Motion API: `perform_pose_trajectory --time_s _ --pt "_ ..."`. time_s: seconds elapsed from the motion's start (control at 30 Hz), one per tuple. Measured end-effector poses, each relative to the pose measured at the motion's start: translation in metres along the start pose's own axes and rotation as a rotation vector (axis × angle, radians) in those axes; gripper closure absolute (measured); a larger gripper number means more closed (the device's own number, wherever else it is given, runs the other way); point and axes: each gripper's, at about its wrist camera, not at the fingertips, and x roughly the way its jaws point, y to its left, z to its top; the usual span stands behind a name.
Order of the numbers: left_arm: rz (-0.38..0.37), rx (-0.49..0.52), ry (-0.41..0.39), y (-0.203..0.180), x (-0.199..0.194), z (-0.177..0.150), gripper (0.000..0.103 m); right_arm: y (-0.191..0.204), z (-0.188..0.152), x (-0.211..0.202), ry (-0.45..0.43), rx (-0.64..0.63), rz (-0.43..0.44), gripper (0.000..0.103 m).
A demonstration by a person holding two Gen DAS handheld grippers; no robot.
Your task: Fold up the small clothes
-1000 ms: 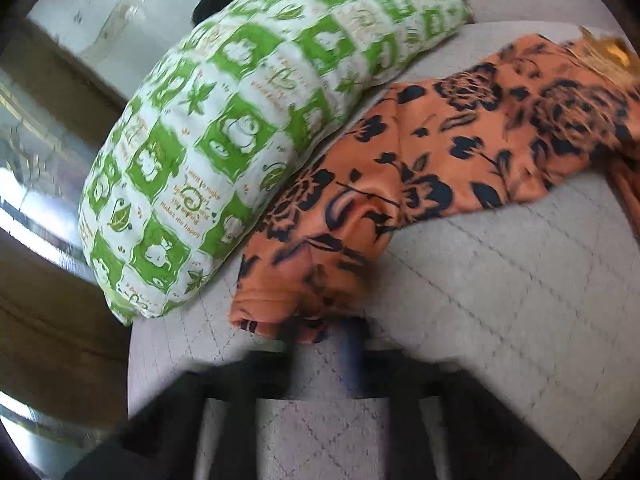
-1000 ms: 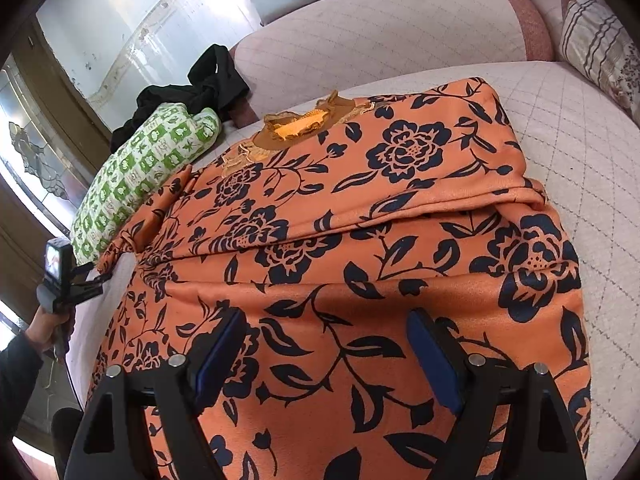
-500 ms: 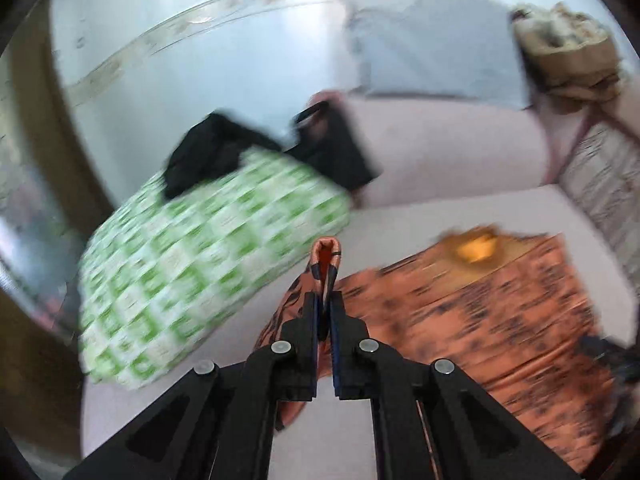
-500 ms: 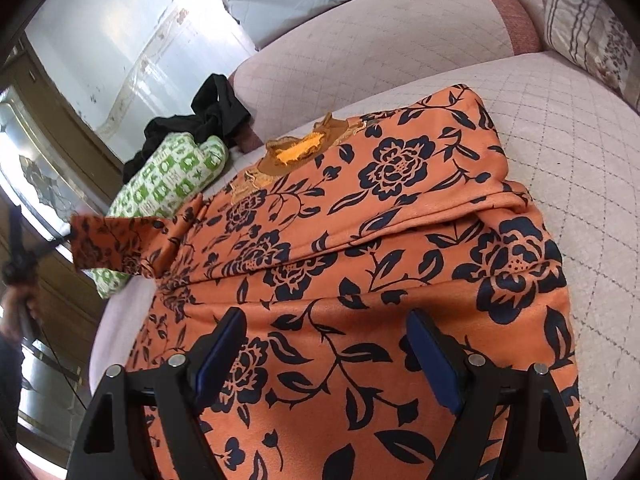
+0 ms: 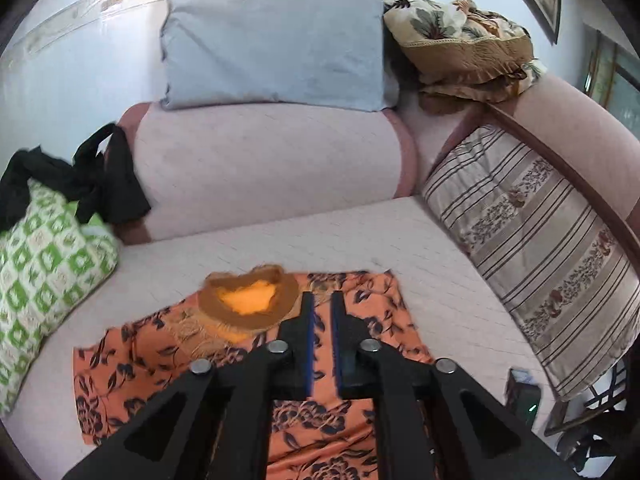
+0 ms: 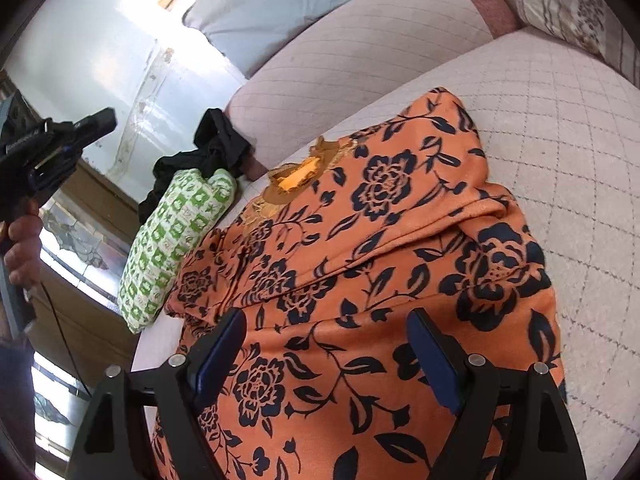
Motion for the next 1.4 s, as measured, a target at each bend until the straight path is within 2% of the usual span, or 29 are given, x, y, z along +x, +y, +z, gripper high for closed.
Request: perform_pose_trajectory --time_s 0.03,0.07,0.1,0.2,0.27,0.37,0.4,0.5,0.57,0.7,0.73,0.8,0.87,0.93,0.97,1.03,1.17,1.27,1.33,1.4 --pt "0.034 -0.010 0.005 0.013 -0.005 -0.012 0.074 0.001 0.000 0.000 0.001 -0.002 0.006 0.016" --pt "0.069 -0.018 0.000 0.024 -0.012 -0.021 0.059 0.003 -0.001 0.000 0.014 -0.004 0.028 0.016" --pt "0.107 -0.030 -0.009 0.042 -0.018 -0.032 0.048 0.005 -0.001 0.001 0.028 -0.001 0.053 0.016" --pt "0.273 -0.124 -0.024 0.110 -0.050 -0.082 0.041 0.022 -0.001 0.012 0.108 0.075 0.221 0.015" --pt "0.317 -0.241 -0.014 0.154 -0.065 -0.116 0.041 0.042 0.001 0.029 0.163 0.094 0.281 0.015" --pt "0.344 -0.419 -0.025 0.205 -0.081 -0.170 0.041 0.083 0.016 0.083 0.267 0.137 0.382 0.015" --pt "0.353 -0.471 -0.033 0.218 -0.086 -0.187 0.041 0.097 0.020 0.109 0.311 0.161 0.388 0.015" --pt "0.325 -0.582 -0.057 0.244 -0.097 -0.228 0.041 0.126 0.026 0.166 0.381 0.151 0.291 0.017" --pt "0.304 -0.616 -0.066 0.253 -0.097 -0.246 0.041 0.132 0.024 0.193 0.436 0.174 0.220 0.018" --pt "0.264 -0.646 -0.088 0.260 -0.091 -0.261 0.041 0.141 0.024 0.216 0.430 0.176 0.110 0.027" --pt "0.257 -0.653 -0.092 0.260 -0.091 -0.261 0.041 0.142 0.024 0.218 0.435 0.170 0.079 0.031" --pt "0.228 -0.669 -0.100 0.261 -0.089 -0.262 0.041 0.148 0.025 0.221 0.450 0.131 -0.004 0.047" --pt "0.209 -0.668 -0.102 0.259 -0.086 -0.262 0.041 0.154 0.027 0.223 0.457 0.108 -0.056 0.053" --pt "0.205 -0.657 -0.108 0.256 -0.086 -0.261 0.041 0.160 0.026 0.226 0.463 0.069 -0.123 0.068" --pt "0.201 -0.649 -0.108 0.254 -0.086 -0.261 0.041 0.167 0.026 0.229 0.465 0.035 -0.156 0.080" --pt "0.206 -0.637 -0.107 0.252 -0.086 -0.262 0.041 0.179 0.025 0.229 0.454 -0.016 -0.177 0.093" --pt "0.218 -0.653 -0.096 0.257 -0.085 -0.266 0.041 0.205 0.040 0.207 0.362 -0.086 -0.149 0.095" --pt "0.225 -0.673 -0.103 0.261 -0.087 -0.269 0.041 0.223 0.068 0.175 0.283 -0.150 -0.138 0.095" --pt "0.226 -0.678 -0.098 0.262 -0.086 -0.271 0.041 0.230 0.090 0.150 0.226 -0.203 -0.156 0.095" --pt "0.230 -0.671 -0.094 0.260 -0.084 -0.270 0.041 0.219 0.120 0.117 0.155 -0.232 -0.209 0.095"
